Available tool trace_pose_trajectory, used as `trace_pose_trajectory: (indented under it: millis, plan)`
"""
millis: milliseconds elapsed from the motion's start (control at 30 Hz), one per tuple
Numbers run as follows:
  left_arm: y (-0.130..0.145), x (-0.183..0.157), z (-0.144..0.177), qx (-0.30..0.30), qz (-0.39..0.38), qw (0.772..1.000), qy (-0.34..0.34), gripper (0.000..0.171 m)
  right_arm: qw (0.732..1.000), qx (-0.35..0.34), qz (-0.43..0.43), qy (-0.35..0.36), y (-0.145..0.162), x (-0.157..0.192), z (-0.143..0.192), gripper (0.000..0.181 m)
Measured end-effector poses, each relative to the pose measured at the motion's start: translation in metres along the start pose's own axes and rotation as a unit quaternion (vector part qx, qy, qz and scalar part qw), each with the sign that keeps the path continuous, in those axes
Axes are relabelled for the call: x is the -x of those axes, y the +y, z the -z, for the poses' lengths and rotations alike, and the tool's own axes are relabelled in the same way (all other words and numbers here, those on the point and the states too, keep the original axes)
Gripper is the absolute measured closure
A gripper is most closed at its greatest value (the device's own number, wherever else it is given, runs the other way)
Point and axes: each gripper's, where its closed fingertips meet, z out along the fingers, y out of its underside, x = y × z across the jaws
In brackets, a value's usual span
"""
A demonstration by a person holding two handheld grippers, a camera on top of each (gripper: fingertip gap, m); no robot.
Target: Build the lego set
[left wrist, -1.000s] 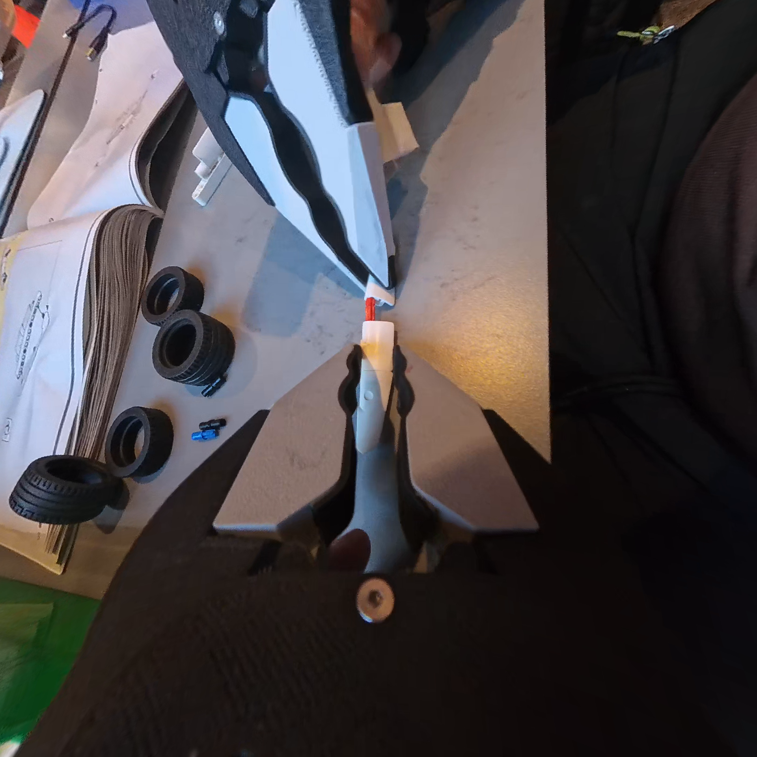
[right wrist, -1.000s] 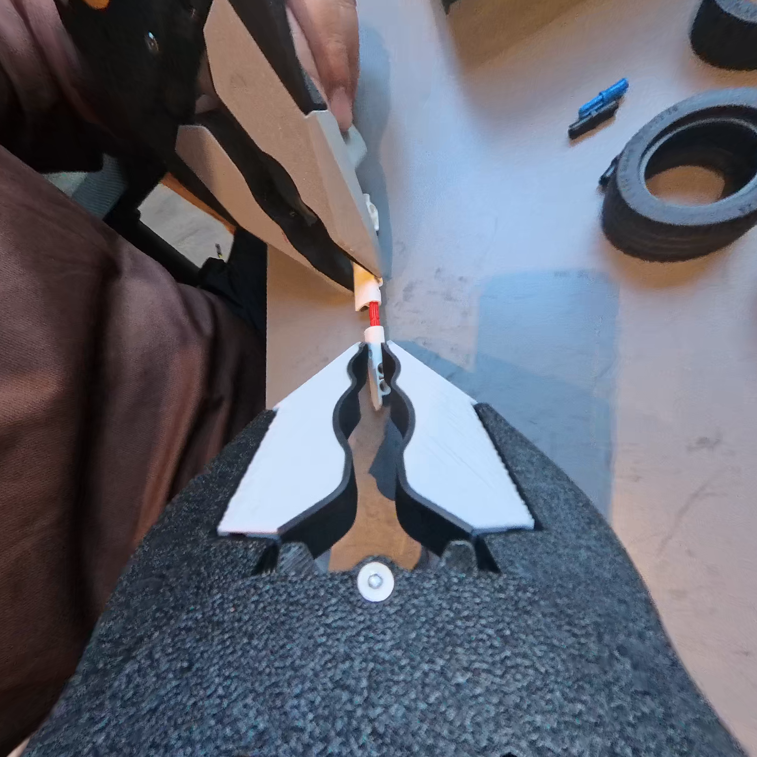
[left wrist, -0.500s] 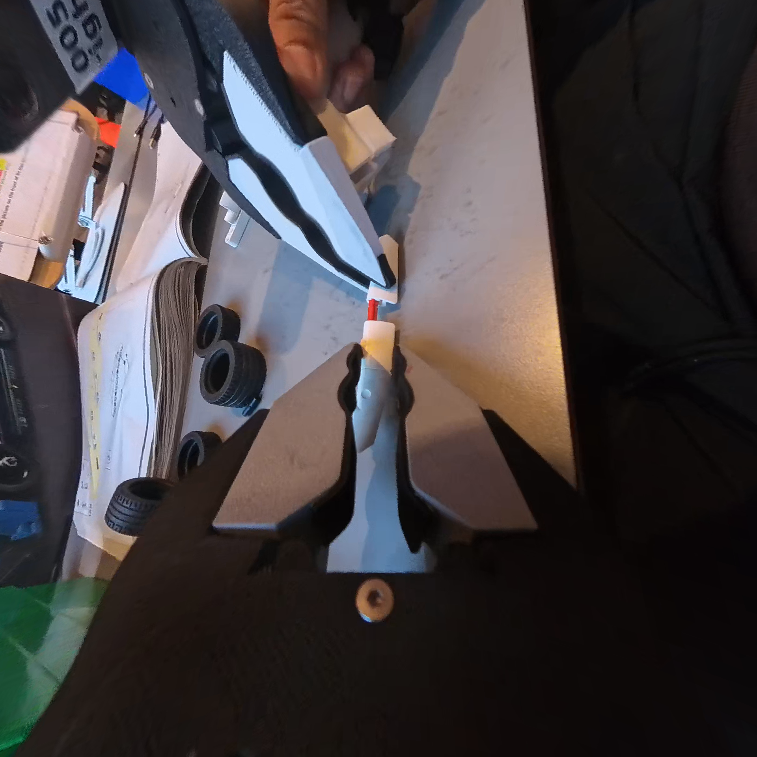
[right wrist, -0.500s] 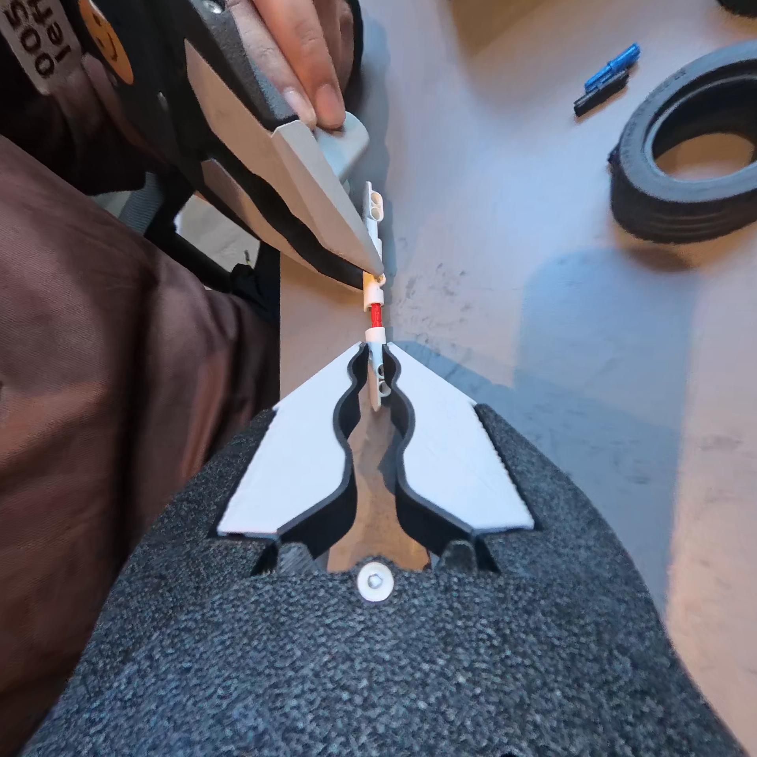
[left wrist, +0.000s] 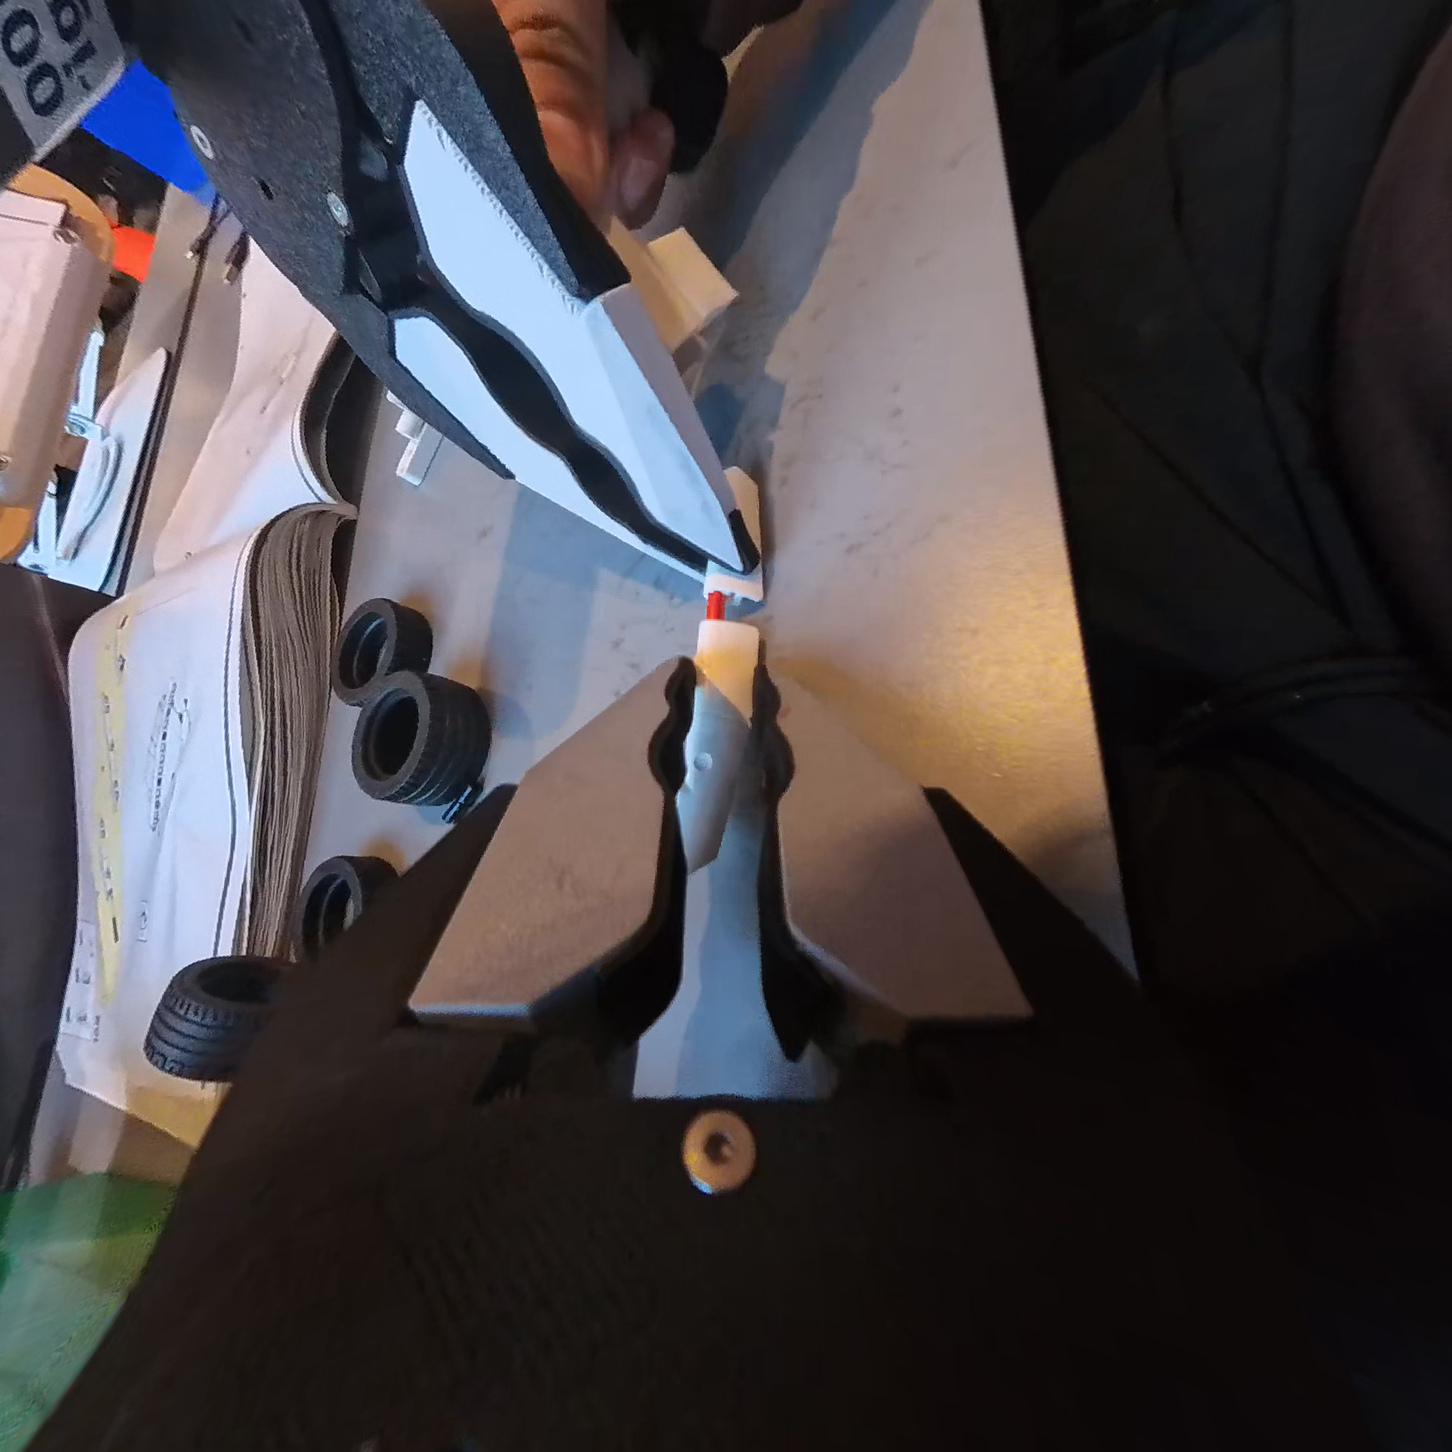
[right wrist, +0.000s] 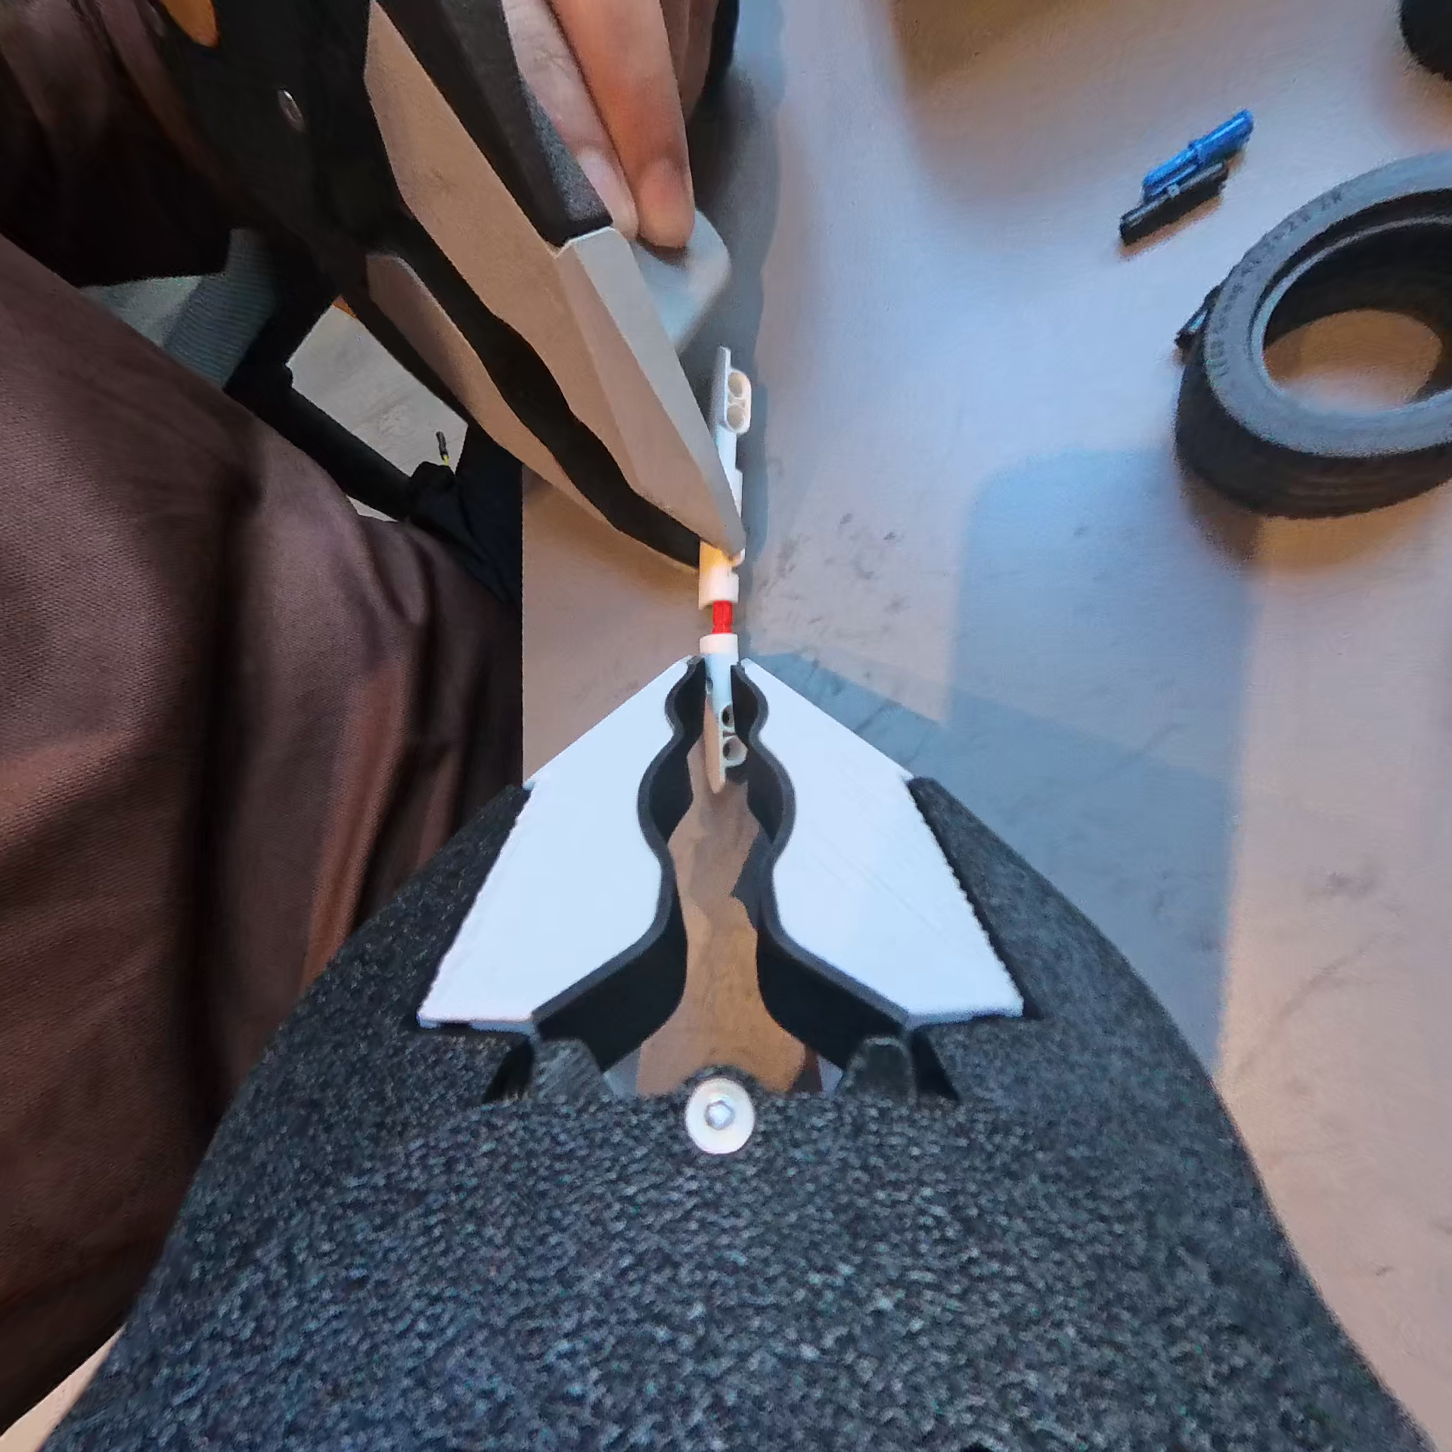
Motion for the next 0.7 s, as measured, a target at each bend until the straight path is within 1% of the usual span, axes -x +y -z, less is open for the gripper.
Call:
trace_pose_trajectory:
  millis: [167, 300, 367, 633, 667, 700]
  plan:
    - [0.0, 0.0, 0.0, -0.003, 0.0, 1.0, 0.005, 0.16, 1.0, 0.006, 0.014, 0.001, 0.0, 0.0, 0.0, 0.175]
    - [0.001, 0.0, -0.001, -0.006, 0.009, 1.0, 0.023, 0.16, 0.999, 0.035, 0.035, 0.001, -0.001, 0.0, -0.001, 0.176]
    - [0.001, 0.0, -0.001, -0.005, 0.009, 1.0, 0.021, 0.16, 0.998, 0.041, 0.038, 0.001, -0.002, 0.0, -0.002, 0.175]
    - [0.001, 0.001, -0.001, 0.0, 0.02, 1.0, 0.019, 0.16, 0.999, 0.019, 0.04, 0.003, -0.006, 0.0, -0.004, 0.176]
    - [-0.001, 0.003, -0.001, -0.008, 0.018, 1.0, 0.013, 0.165, 0.999, 0.016, 0.044, 0.01, -0.006, -0.001, -0.005, 0.176]
    - [-0.008, -0.003, -0.002, -0.027, 0.008, 0.999, 0.03, 0.171, 0.999, 0.003, 0.048, 0.026, -0.01, -0.003, -0.006, 0.174]
